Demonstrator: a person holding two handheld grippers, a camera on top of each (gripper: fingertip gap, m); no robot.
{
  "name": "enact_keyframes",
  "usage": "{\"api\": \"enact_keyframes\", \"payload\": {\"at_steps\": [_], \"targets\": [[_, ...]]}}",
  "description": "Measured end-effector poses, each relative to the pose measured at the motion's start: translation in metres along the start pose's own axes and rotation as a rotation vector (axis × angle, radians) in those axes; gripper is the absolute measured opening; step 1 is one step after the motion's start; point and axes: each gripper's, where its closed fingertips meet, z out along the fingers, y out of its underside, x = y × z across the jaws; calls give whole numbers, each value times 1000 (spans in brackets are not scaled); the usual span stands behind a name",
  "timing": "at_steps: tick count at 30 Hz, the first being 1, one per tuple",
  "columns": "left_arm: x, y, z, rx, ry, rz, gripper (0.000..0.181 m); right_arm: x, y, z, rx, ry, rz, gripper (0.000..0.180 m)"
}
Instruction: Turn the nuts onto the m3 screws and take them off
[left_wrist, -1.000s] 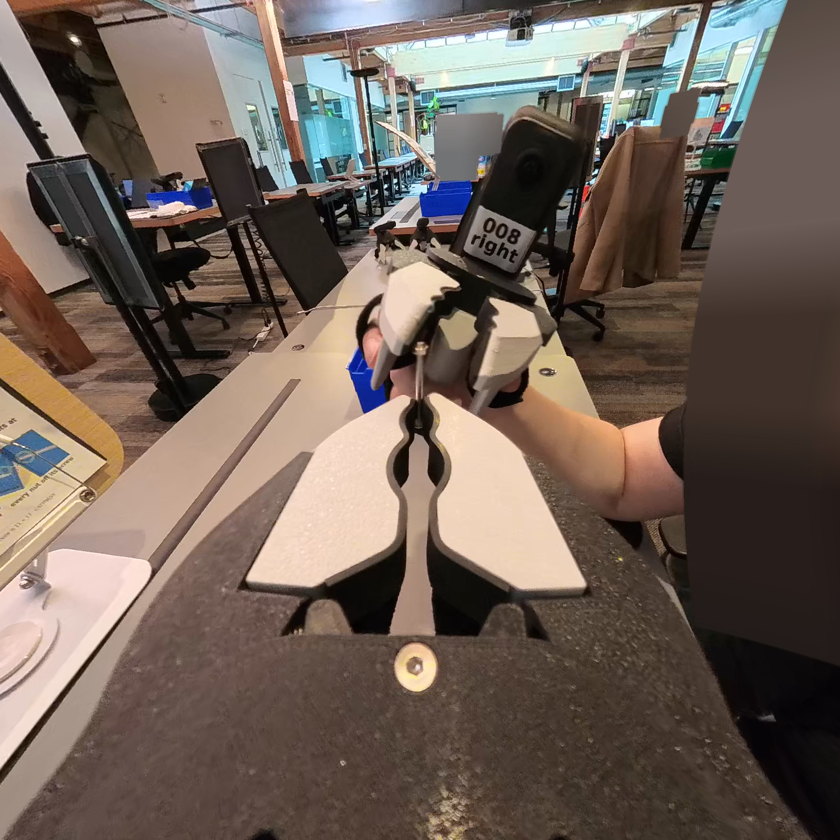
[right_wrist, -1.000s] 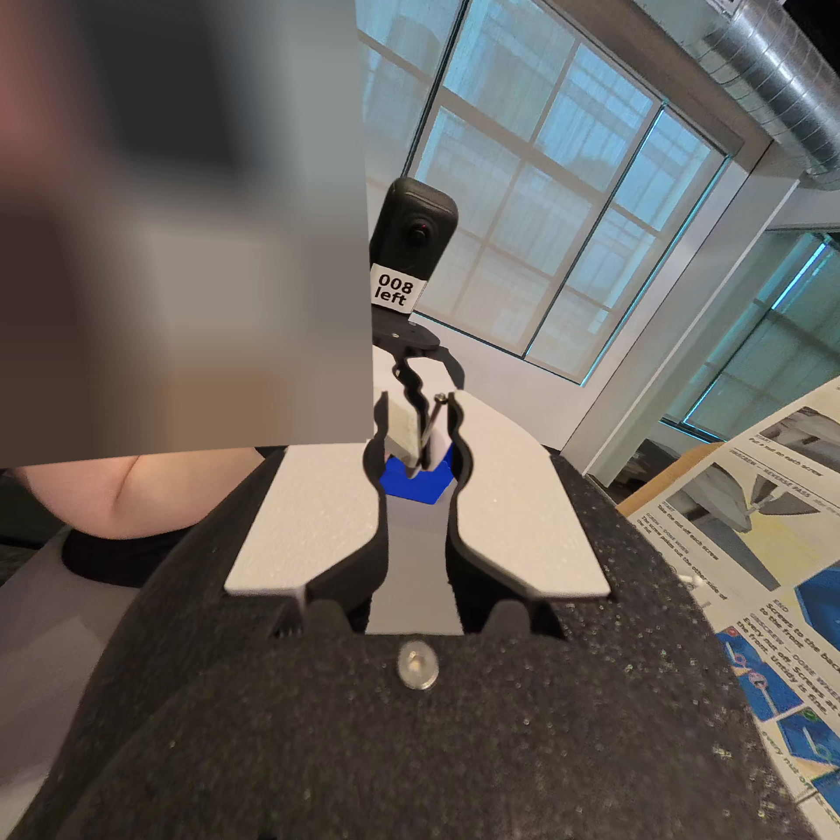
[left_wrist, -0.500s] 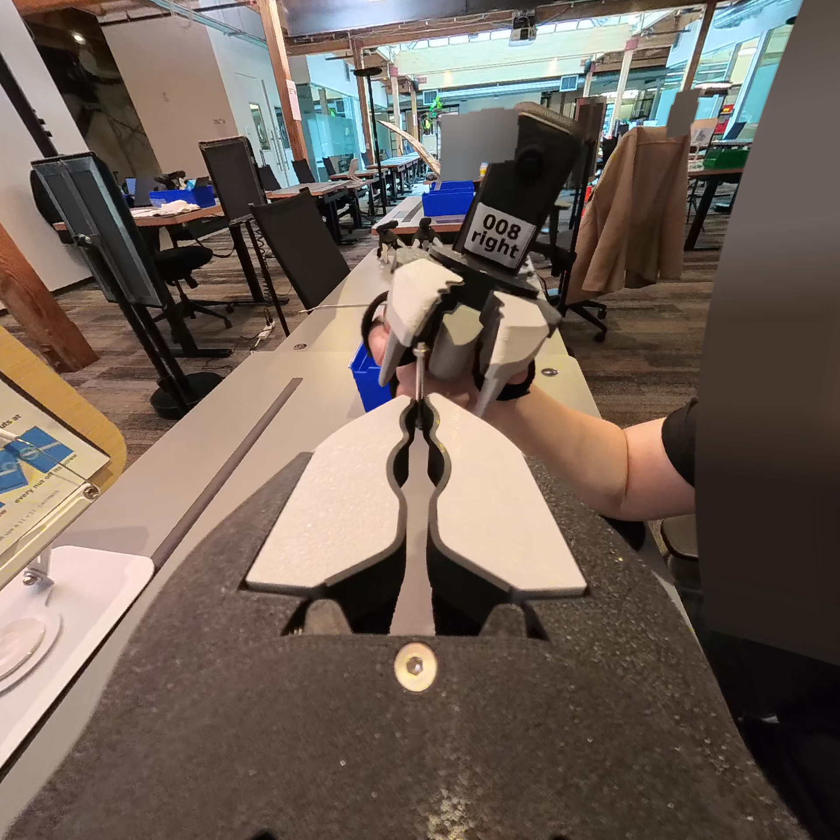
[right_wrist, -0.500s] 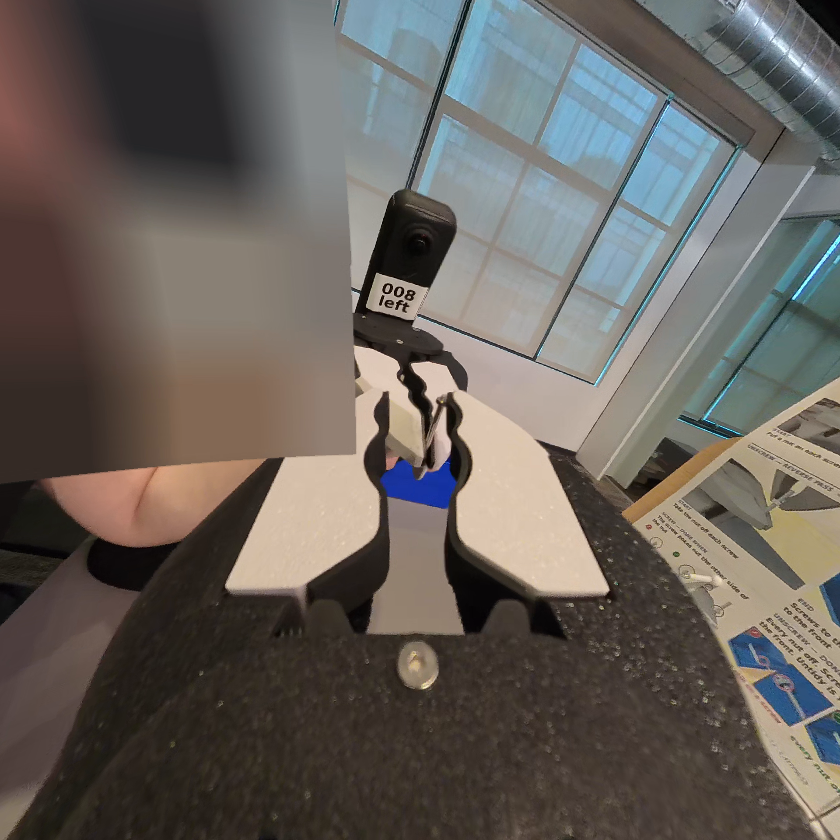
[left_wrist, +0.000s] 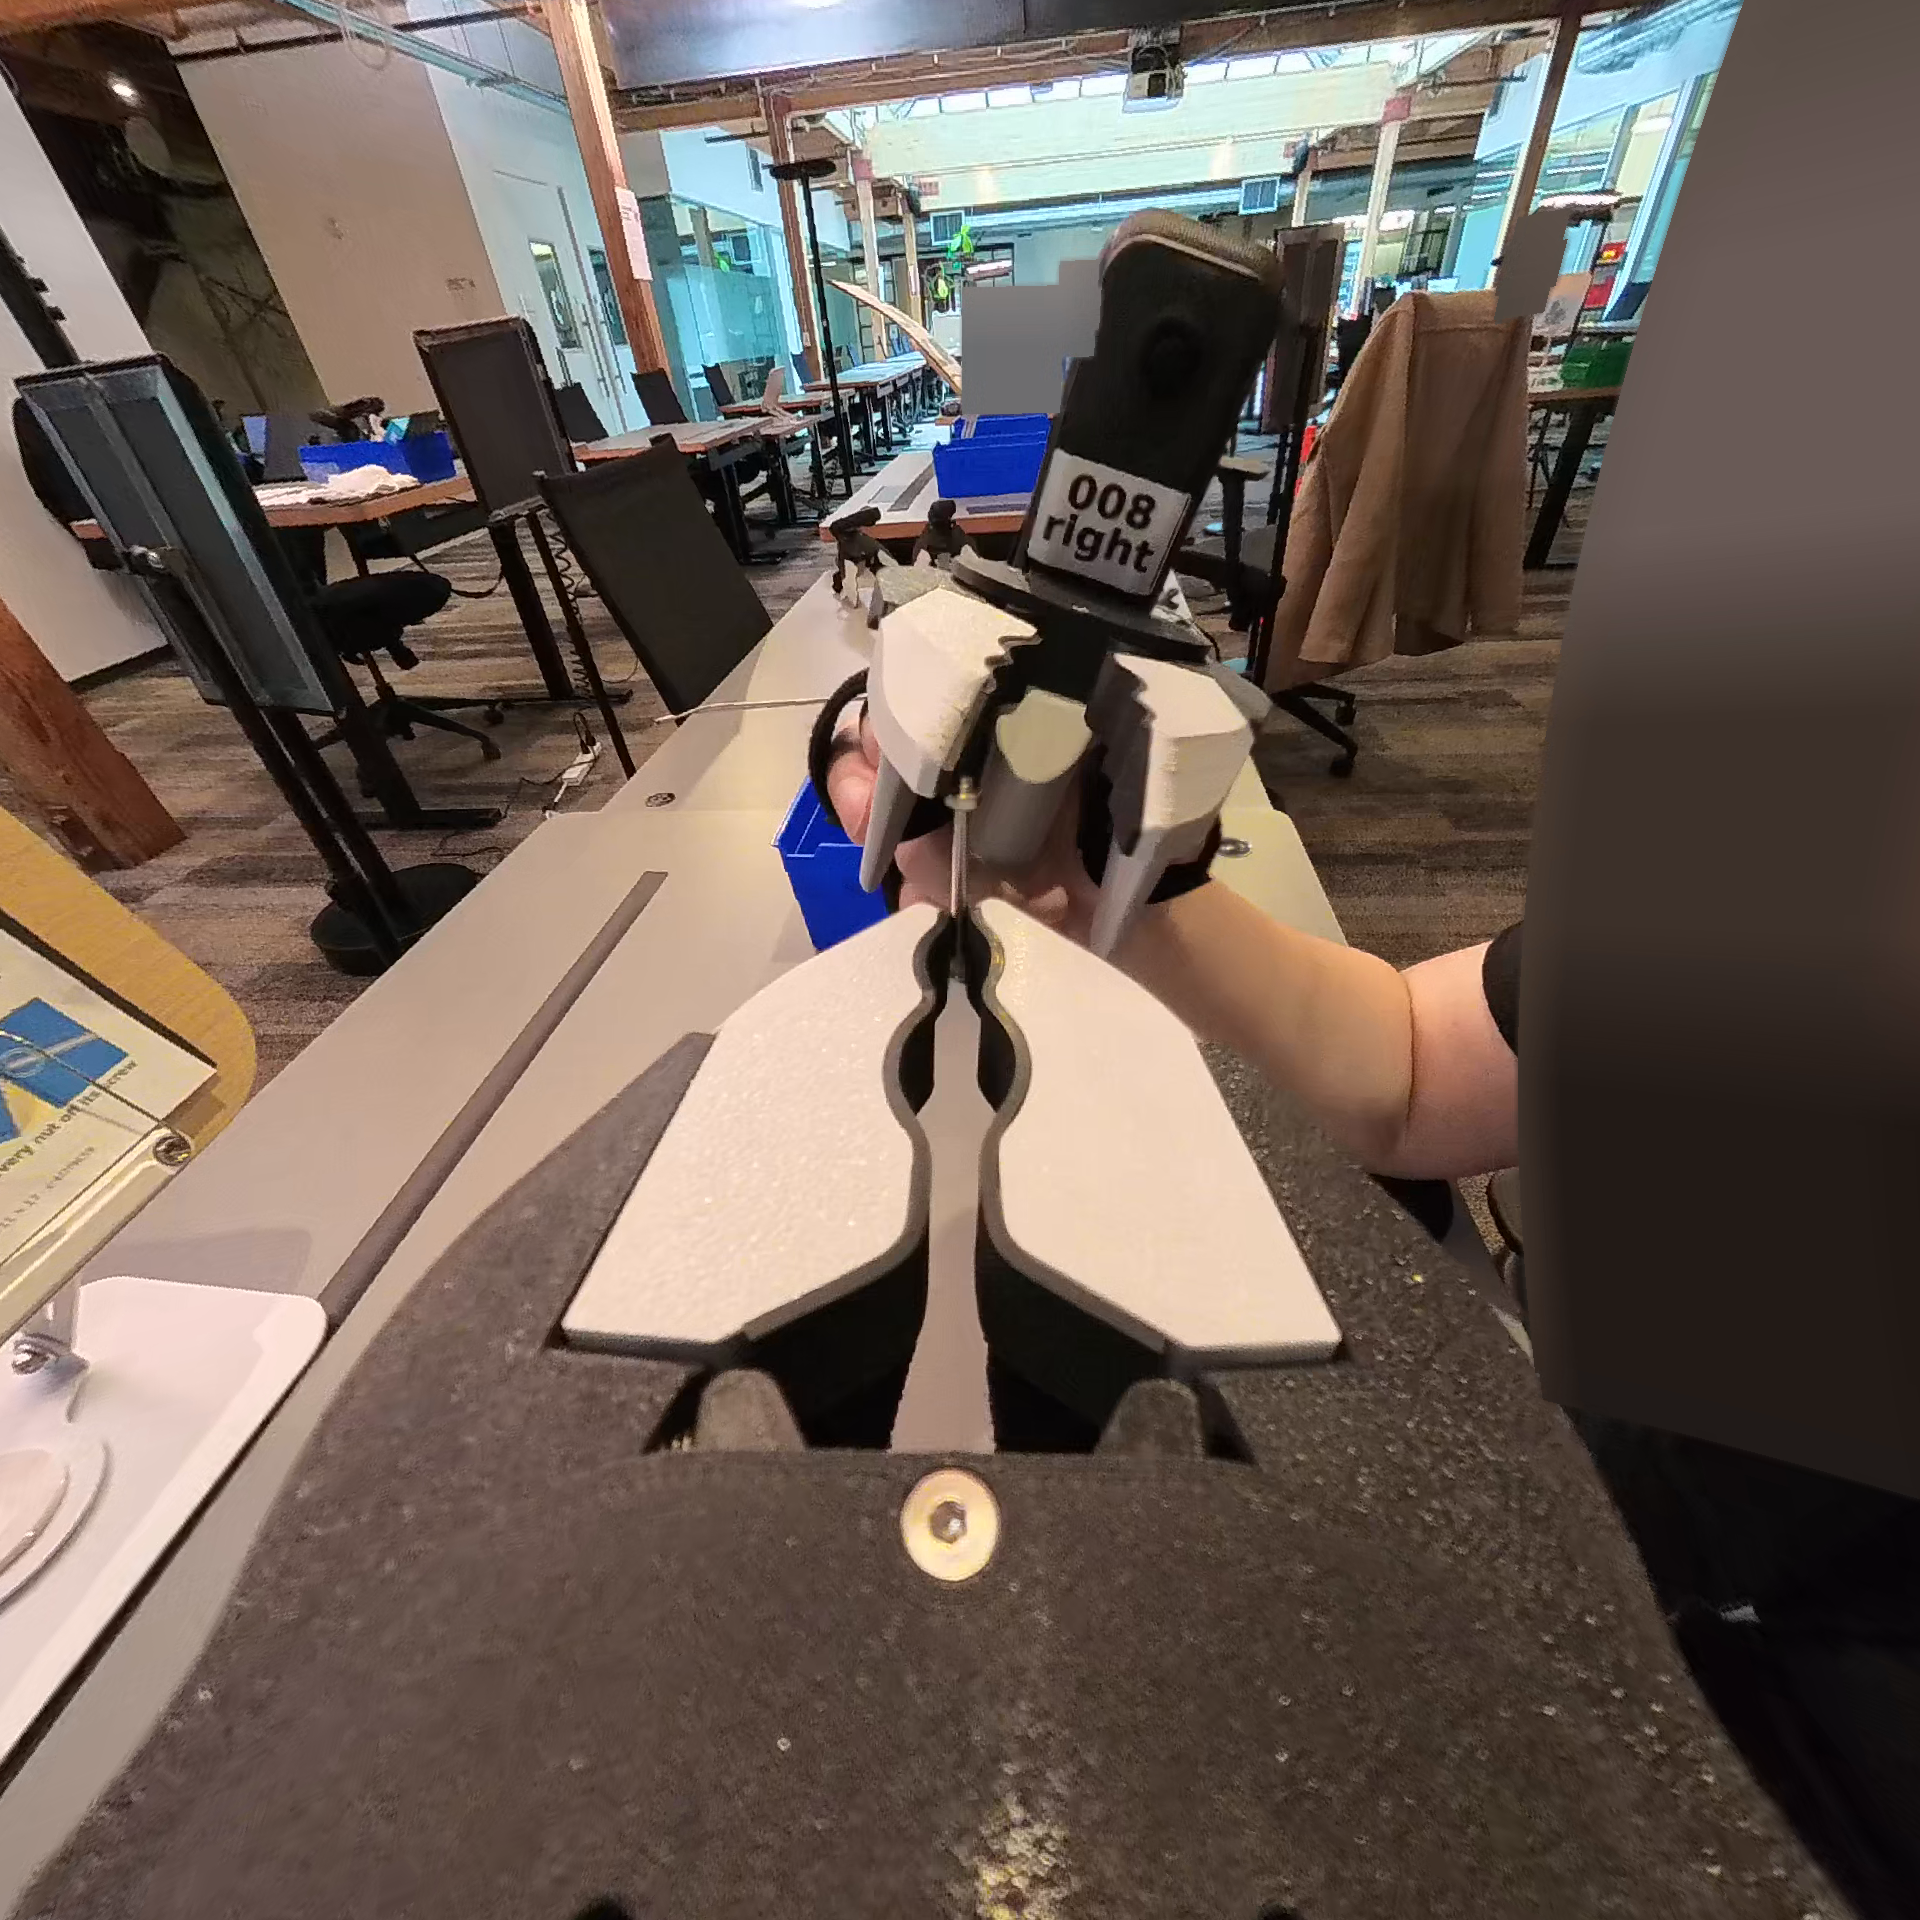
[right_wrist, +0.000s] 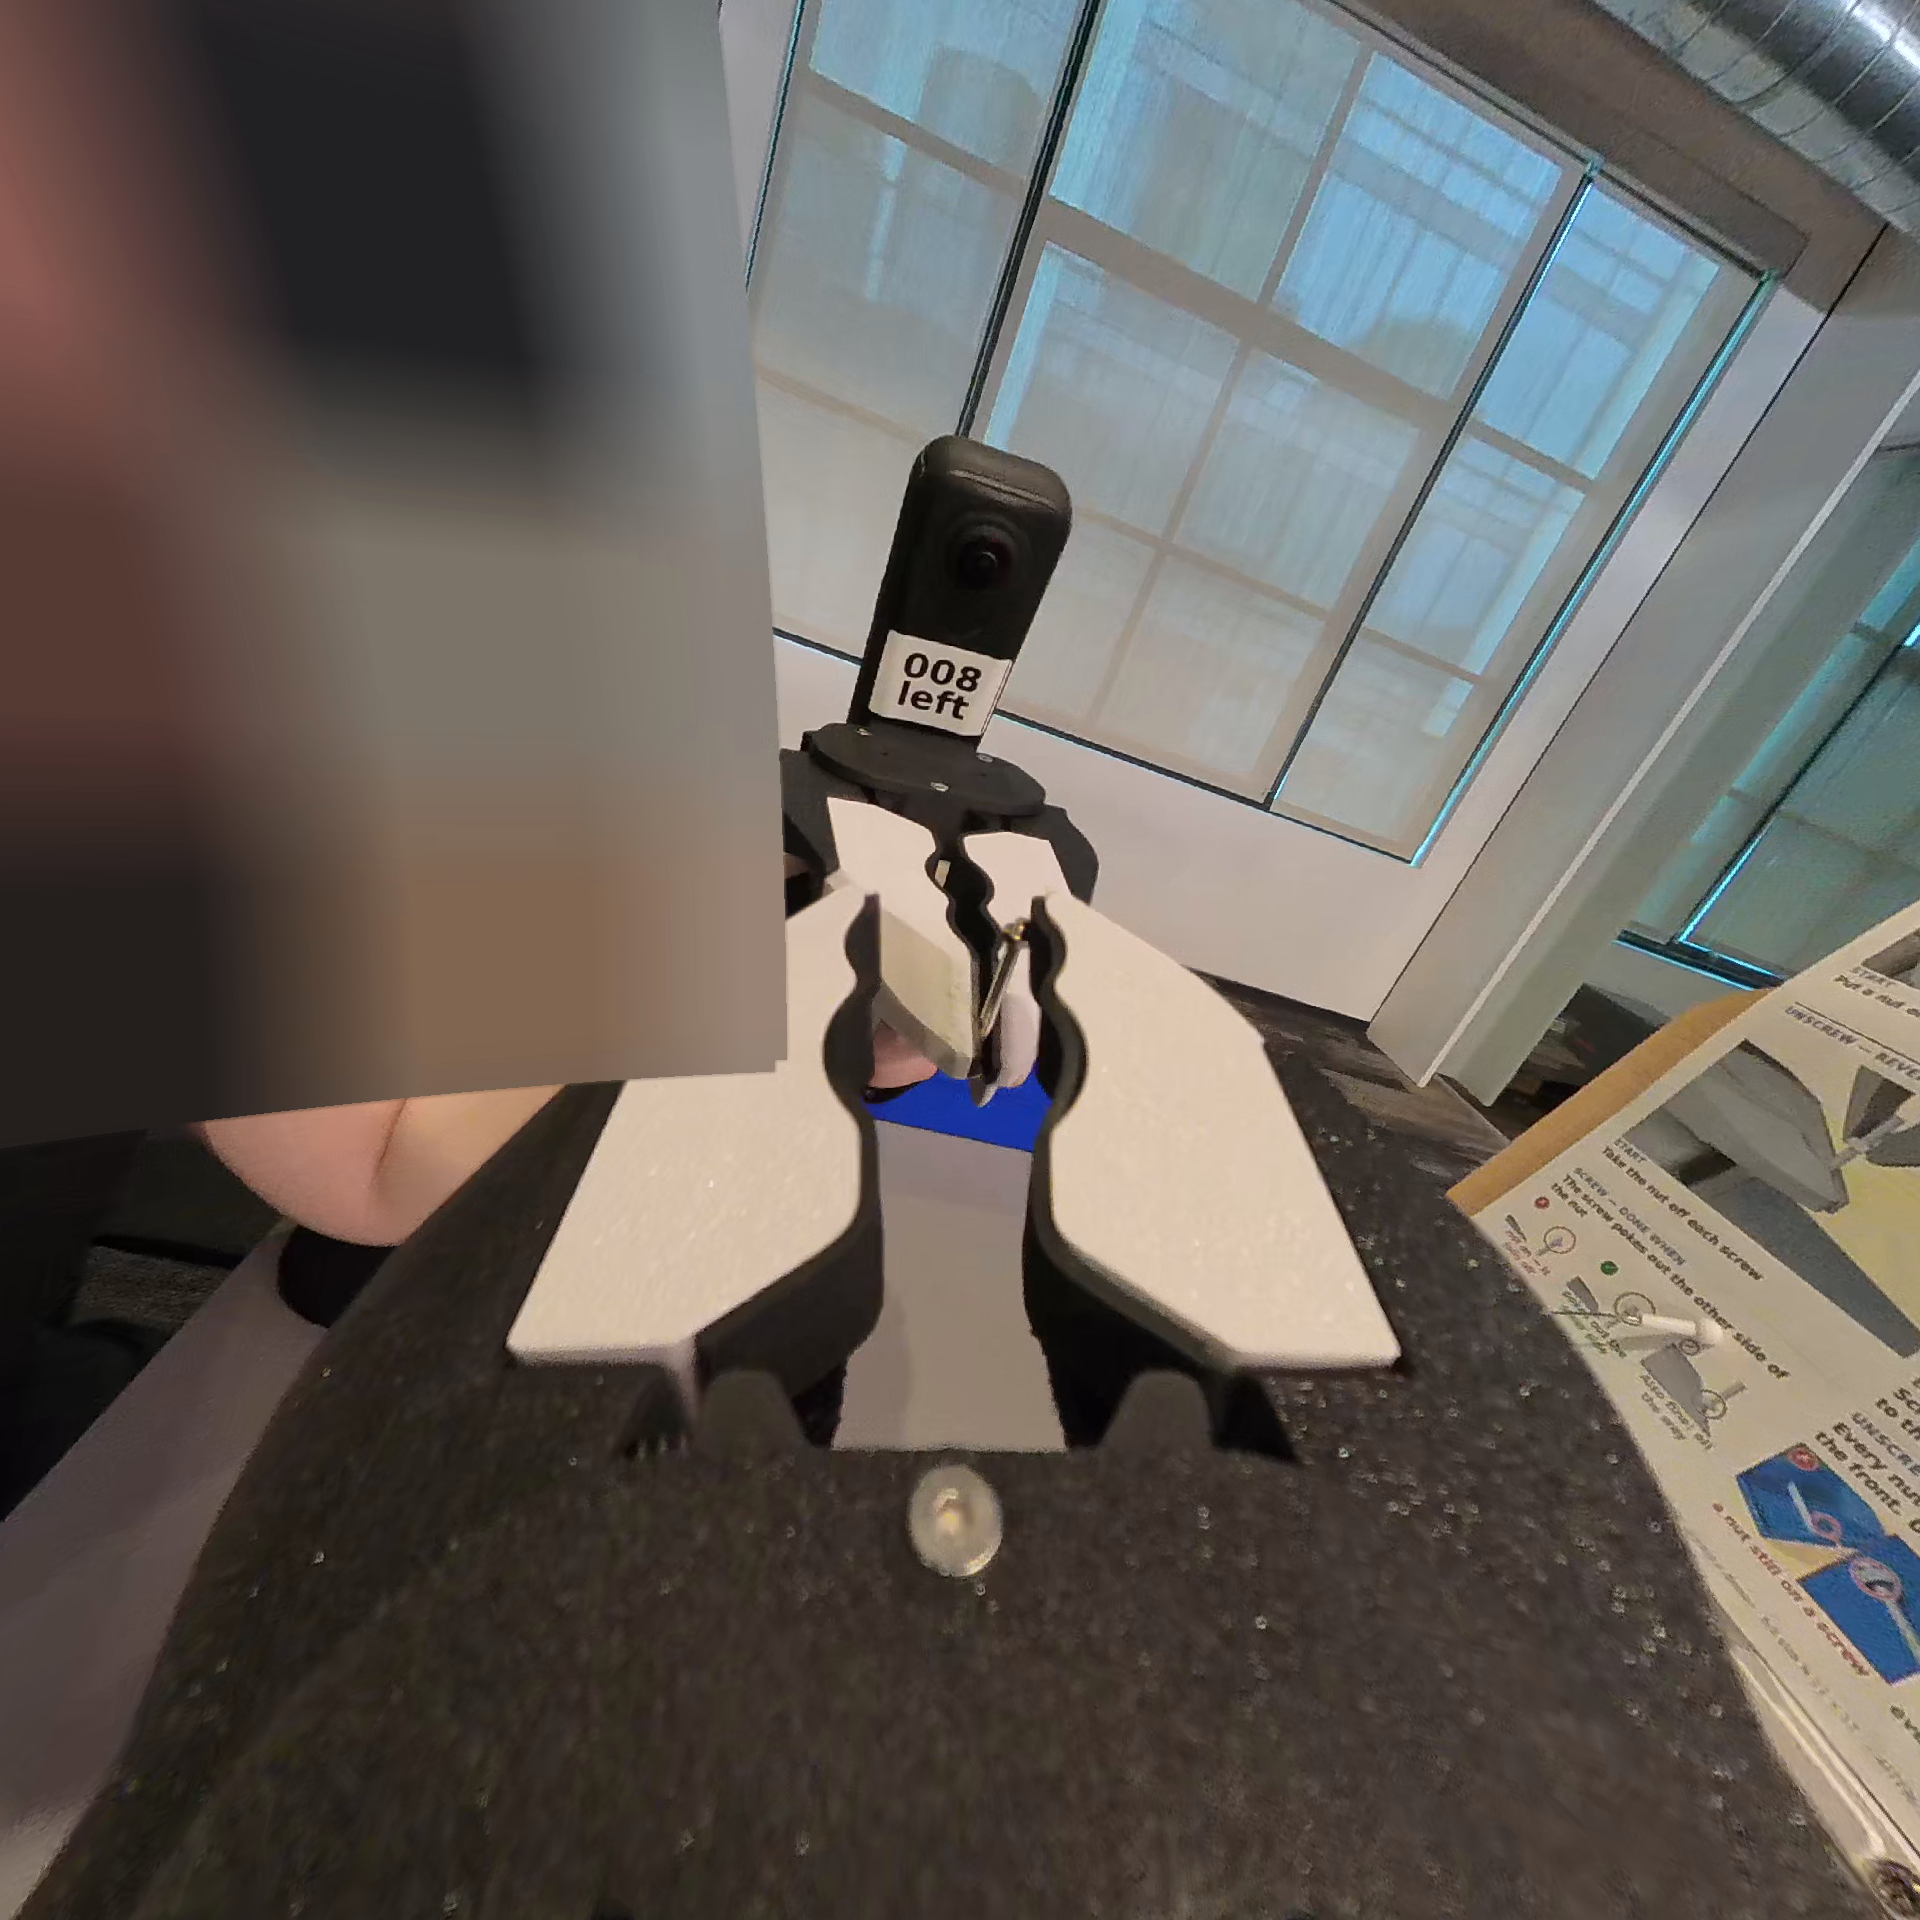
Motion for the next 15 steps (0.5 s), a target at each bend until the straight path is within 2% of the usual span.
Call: {"api": "enact_keyframes", "payload": {"at_steps": [8, 15], "targets": [[2, -1, 1, 9, 6, 6, 2, -1, 6, 6, -21, 5, -27, 30], [-2, -6, -6, 38, 2, -10, 2, 7, 1, -3, -15, 58, -54, 23]]}}
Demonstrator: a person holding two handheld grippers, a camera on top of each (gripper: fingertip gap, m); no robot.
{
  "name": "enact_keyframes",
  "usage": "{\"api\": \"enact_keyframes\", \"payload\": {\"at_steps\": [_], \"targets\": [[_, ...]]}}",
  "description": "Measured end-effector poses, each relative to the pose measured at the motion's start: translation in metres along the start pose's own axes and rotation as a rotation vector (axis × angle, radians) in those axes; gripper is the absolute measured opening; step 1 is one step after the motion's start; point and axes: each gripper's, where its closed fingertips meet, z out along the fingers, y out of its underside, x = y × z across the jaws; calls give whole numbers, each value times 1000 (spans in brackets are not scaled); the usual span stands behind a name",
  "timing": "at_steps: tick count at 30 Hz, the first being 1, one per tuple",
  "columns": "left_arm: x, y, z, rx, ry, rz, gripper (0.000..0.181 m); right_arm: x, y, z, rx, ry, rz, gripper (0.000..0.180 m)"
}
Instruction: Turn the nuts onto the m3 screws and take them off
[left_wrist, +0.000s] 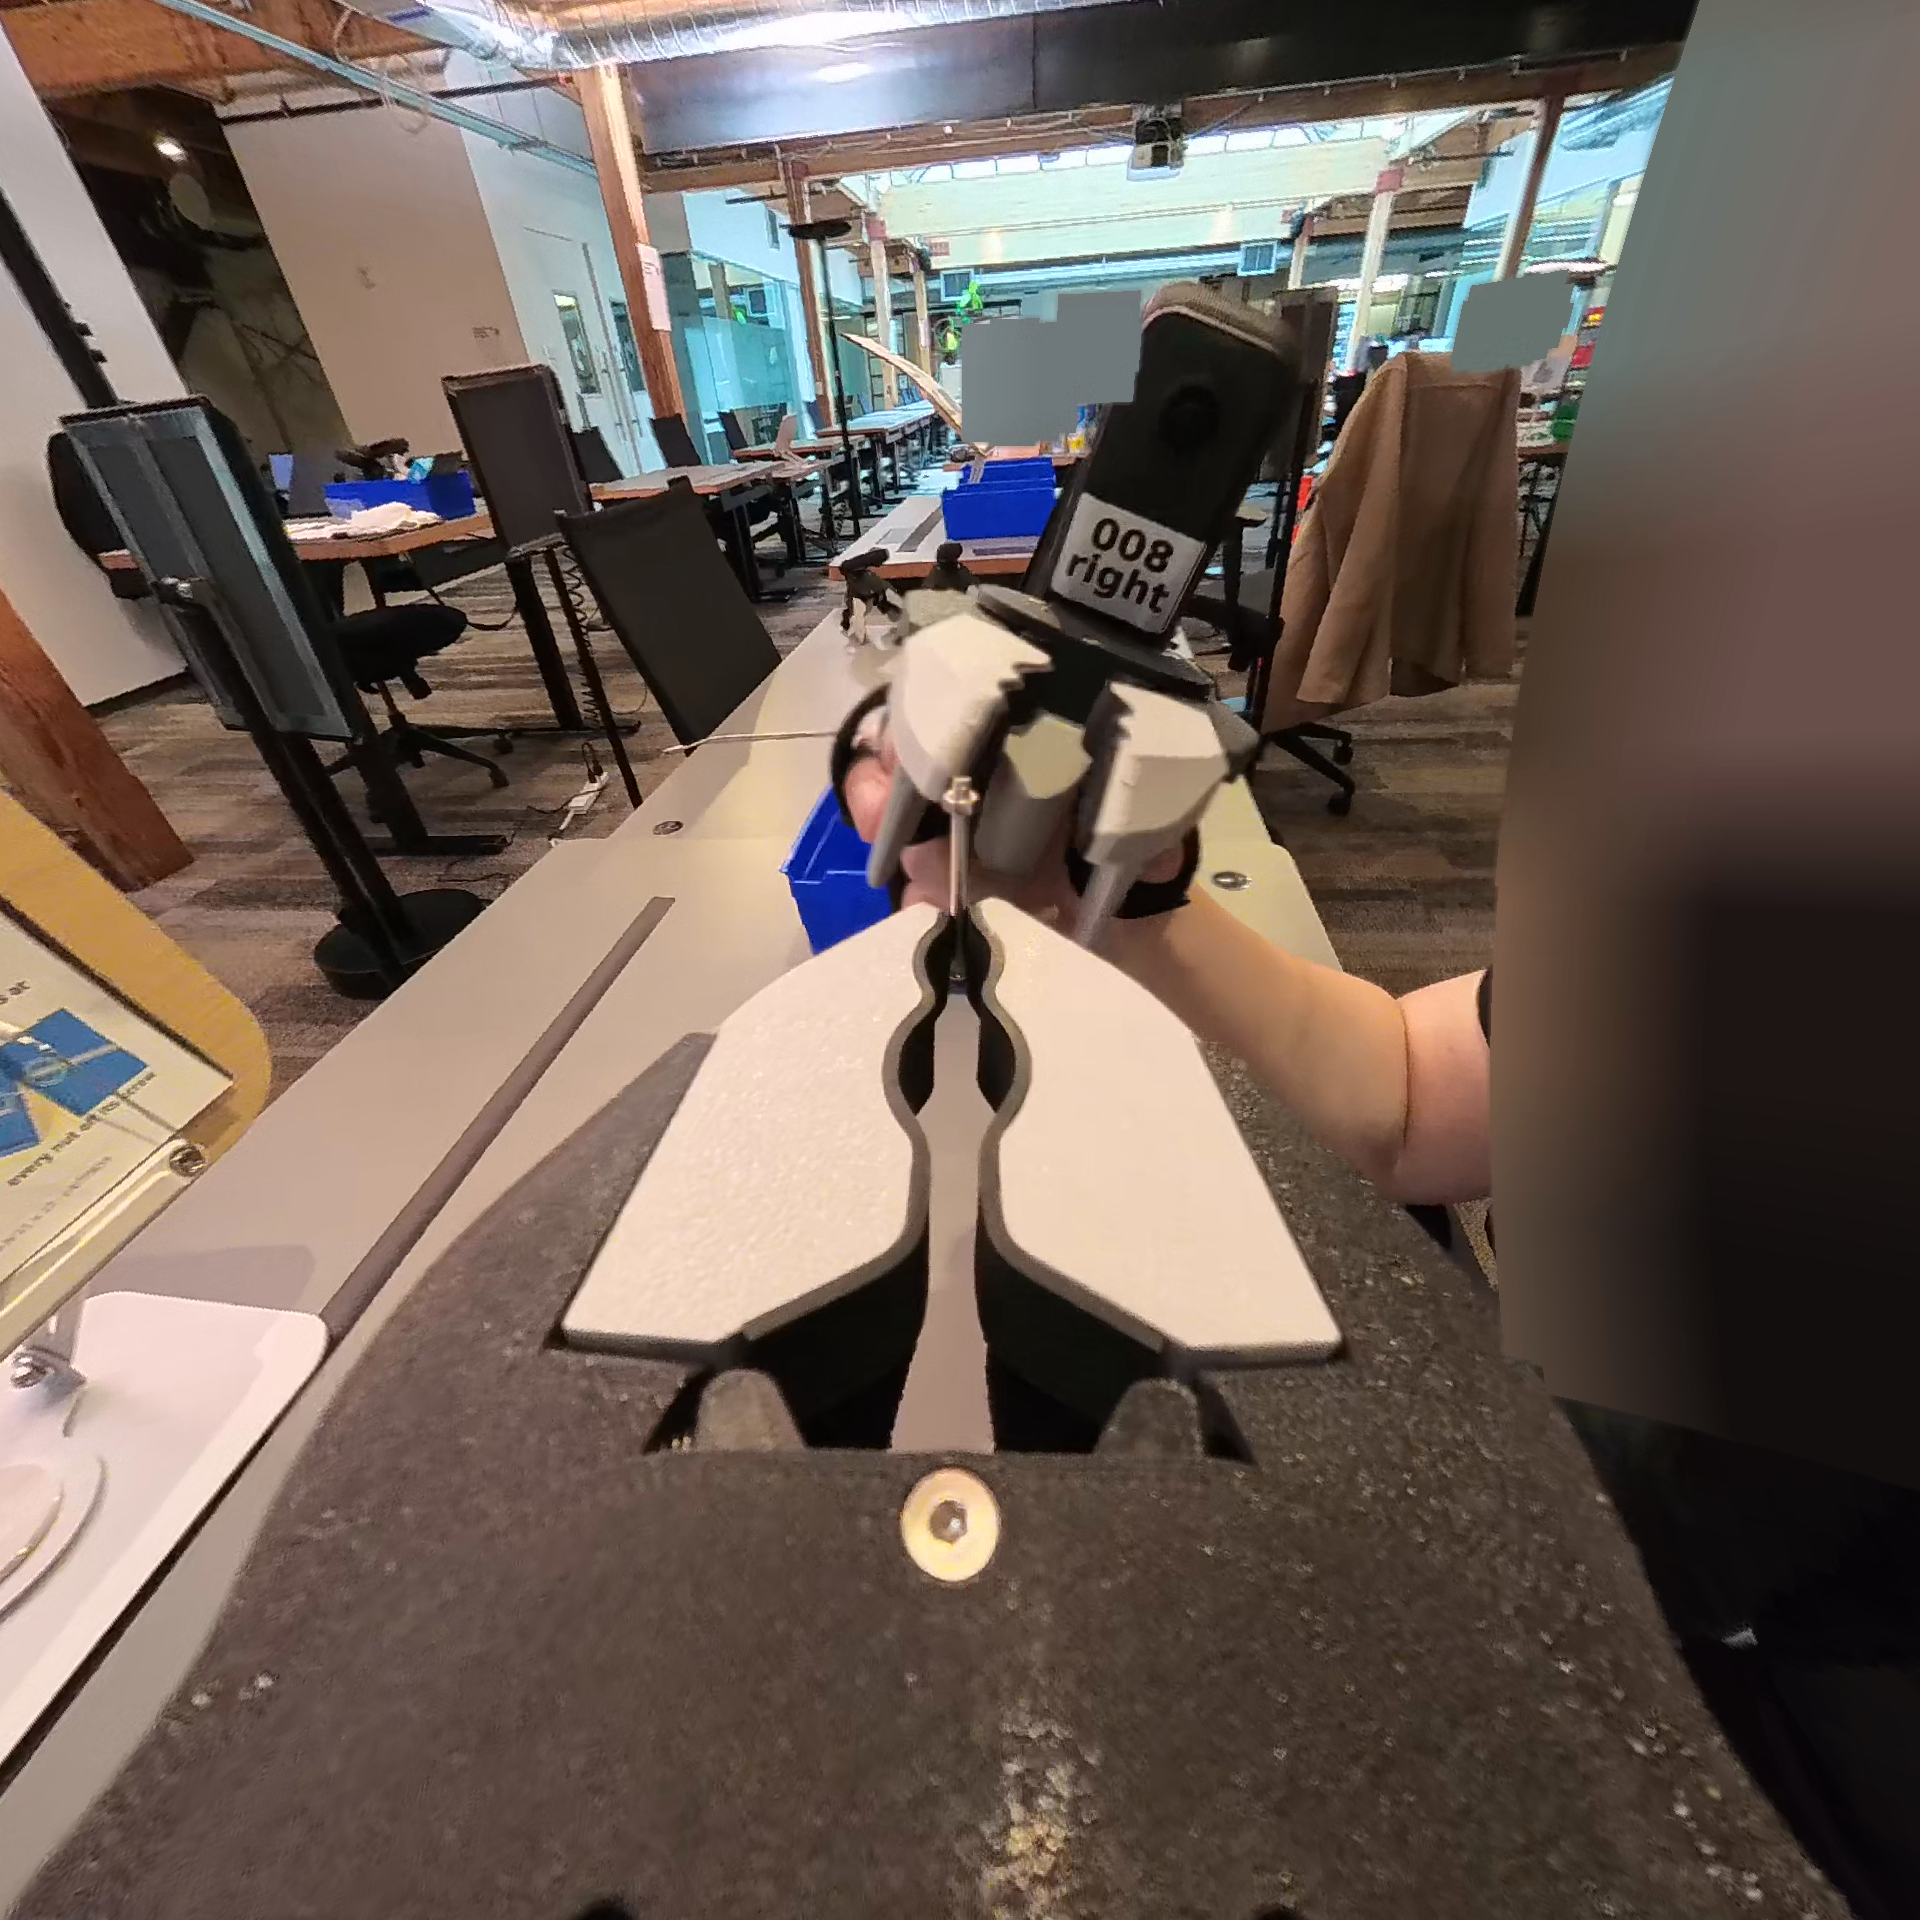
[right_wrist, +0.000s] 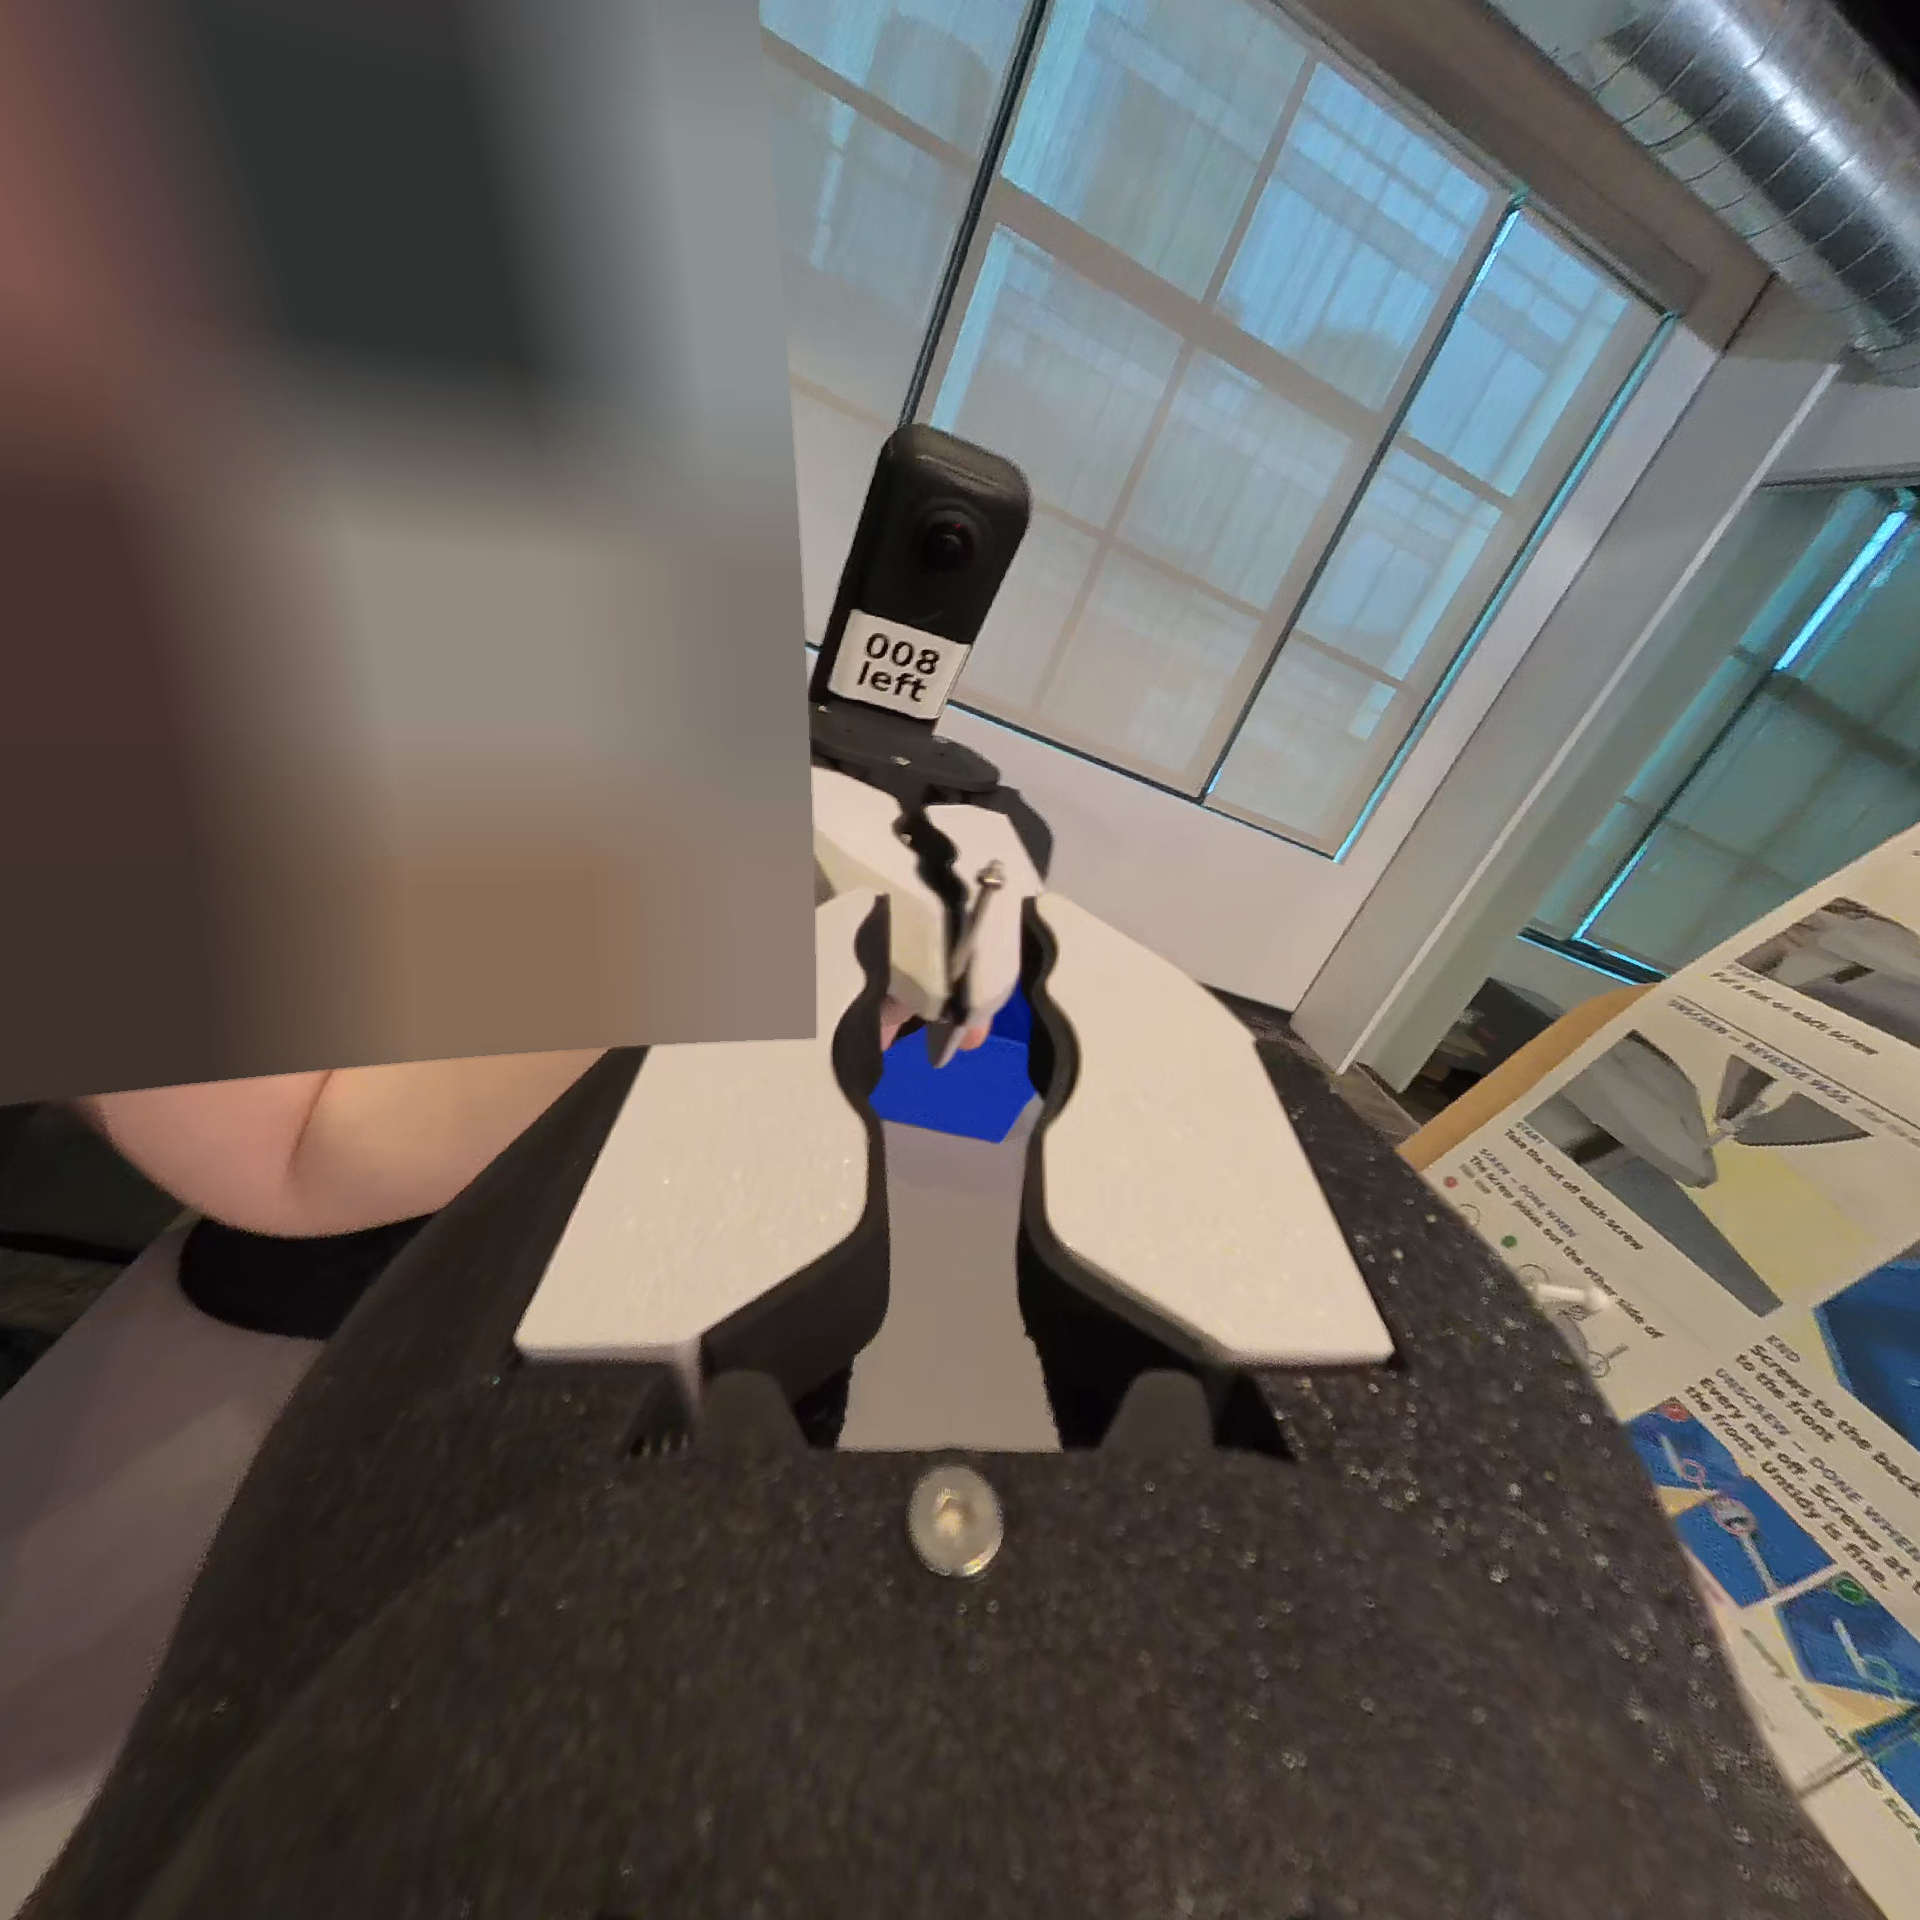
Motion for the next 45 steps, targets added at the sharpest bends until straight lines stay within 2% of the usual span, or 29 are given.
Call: {"api": "enact_keyframes", "payload": {"at_steps": [3, 9, 15, 18, 24, 45], "targets": [[5, 3, 5, -19, 14, 15, 2, -1, 1, 5, 11, 1, 3, 31], [3, 7, 9, -36, 7, 19, 2, -11, 4, 10, -8, -51, 7, 34], [0, 3, 2, -12, -1, 11, 2, -7, 4, -2, -44, -55, 12, 27], [5, 3, 5, -15, 23, 13, 2, -1, 3, 1, -15, -11, 7, 34], [10, 9, 15, -35, 44, 31, 2, -13, 5, 19, 30, -75, 77, 50], [-7, 4, 5, -7, -40, 36, 2, -13, 10, 17, -13, -77, 78, 55]]}}
